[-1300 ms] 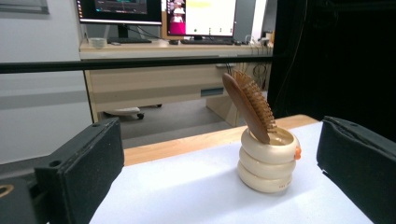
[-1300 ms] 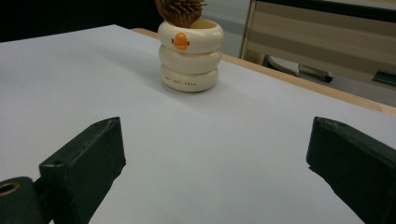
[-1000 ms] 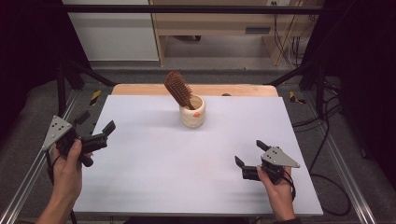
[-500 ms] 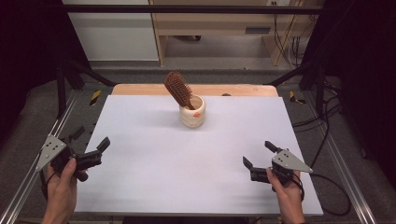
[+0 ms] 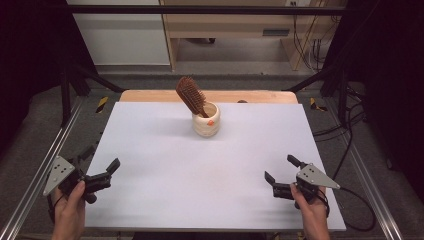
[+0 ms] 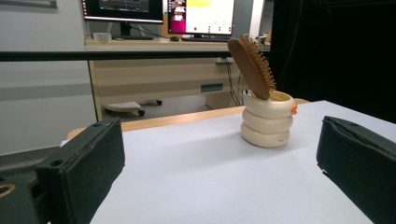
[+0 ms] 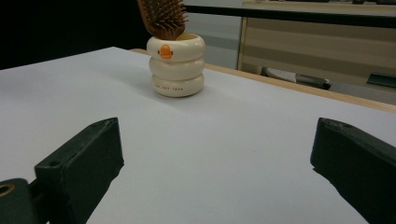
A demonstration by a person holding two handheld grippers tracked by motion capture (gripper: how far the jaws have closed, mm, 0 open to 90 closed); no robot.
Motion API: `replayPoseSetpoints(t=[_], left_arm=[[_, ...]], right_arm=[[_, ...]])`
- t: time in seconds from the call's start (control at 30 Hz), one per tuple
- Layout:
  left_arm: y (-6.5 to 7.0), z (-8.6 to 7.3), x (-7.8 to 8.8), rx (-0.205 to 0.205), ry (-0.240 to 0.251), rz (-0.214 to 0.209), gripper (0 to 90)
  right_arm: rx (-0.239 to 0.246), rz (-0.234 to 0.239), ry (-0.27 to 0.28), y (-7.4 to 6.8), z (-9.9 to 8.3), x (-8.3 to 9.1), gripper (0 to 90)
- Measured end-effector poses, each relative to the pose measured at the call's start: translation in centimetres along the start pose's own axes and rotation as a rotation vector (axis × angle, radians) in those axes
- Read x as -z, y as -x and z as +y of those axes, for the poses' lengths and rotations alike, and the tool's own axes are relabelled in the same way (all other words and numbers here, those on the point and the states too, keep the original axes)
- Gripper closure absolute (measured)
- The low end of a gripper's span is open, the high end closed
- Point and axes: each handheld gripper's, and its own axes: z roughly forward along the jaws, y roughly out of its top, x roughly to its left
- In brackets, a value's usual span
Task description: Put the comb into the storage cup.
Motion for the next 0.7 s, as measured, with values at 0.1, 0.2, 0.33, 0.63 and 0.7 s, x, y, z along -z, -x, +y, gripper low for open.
replayPoseSetpoints(t=[0.1,0.2,0.33,0.63,0.7], left_arm=[[0.4,-0.4,-0.1,0.001,-0.007,-0.018,1.1],[0.8,-0.9,-0.4,0.011,-0.012,-0.030,1.1],[1.2,-1.8,-0.7,0.028,-0.030,-0.039,1.1],[2.0,-2.6,-1.1,0.054,-0.036,-0.082,1.3],[2.2,-2.7,-1.1,0.048,-0.037,-0.092,1.3]], right_arm=[[-0.004,0.003,0.000,0.1,-0.2,0.0,2.6],[-0.014,0.006,0.003,0.1,-0.3,0.0,2.6],[-0.014,0.012,0.002,0.1,-0.4,-0.1,2.6],[-0.013,0.026,0.002,-0.2,-0.4,-0.3,2.6],[-0.011,0.028,0.004,-0.2,-0.4,-0.3,2.6]])
